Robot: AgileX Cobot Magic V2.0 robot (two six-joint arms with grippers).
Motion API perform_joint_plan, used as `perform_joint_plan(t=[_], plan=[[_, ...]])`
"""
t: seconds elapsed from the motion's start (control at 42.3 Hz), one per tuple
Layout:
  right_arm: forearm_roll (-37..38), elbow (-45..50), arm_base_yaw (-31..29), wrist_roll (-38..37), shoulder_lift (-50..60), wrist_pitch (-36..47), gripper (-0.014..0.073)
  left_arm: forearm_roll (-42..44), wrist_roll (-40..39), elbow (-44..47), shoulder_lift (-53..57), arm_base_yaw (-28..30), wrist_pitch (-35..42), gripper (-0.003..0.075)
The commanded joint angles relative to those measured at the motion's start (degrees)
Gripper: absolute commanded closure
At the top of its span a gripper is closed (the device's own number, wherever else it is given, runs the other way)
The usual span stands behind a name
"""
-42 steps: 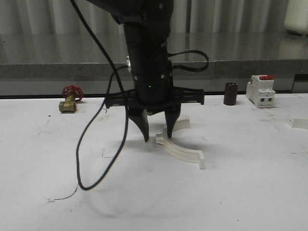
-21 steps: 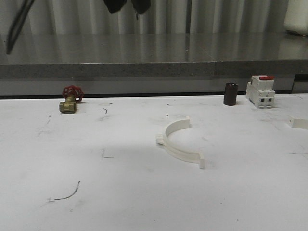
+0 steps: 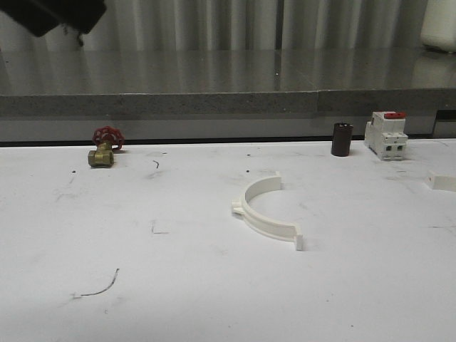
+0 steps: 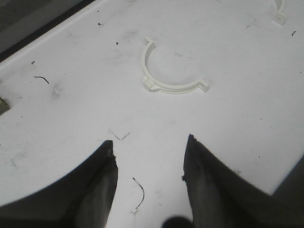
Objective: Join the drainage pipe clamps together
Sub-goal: 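Set the clamp down, open the left gripper and withdraw upward, then lower the right gripper and grasp the other white half-ring clamp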
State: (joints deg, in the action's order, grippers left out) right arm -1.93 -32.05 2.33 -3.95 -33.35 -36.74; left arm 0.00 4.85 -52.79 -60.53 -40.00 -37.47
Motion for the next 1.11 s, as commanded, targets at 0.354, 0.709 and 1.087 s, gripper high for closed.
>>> perform_joint_plan(t=[0.354, 0.709, 1.087], plan=[[0.09, -1.79, -0.41, 0.13, -0.59, 3.64, 0.0137, -3.08, -0.03, 10.10, 12.62, -0.37, 7.03, 0.0398], [-0.19, -2.12, -0.41, 0.13, -0.64, 4.62, 0.0137, -3.08, -0.03, 10.10, 11.43, -0.37, 6.89, 0.0398], [4.68, -16.19, -1.84, 0.13, -20.46, -12.78, 0.0137, -3.08, -0.03, 10.10, 10.83, -0.37, 7.26, 0.0409]])
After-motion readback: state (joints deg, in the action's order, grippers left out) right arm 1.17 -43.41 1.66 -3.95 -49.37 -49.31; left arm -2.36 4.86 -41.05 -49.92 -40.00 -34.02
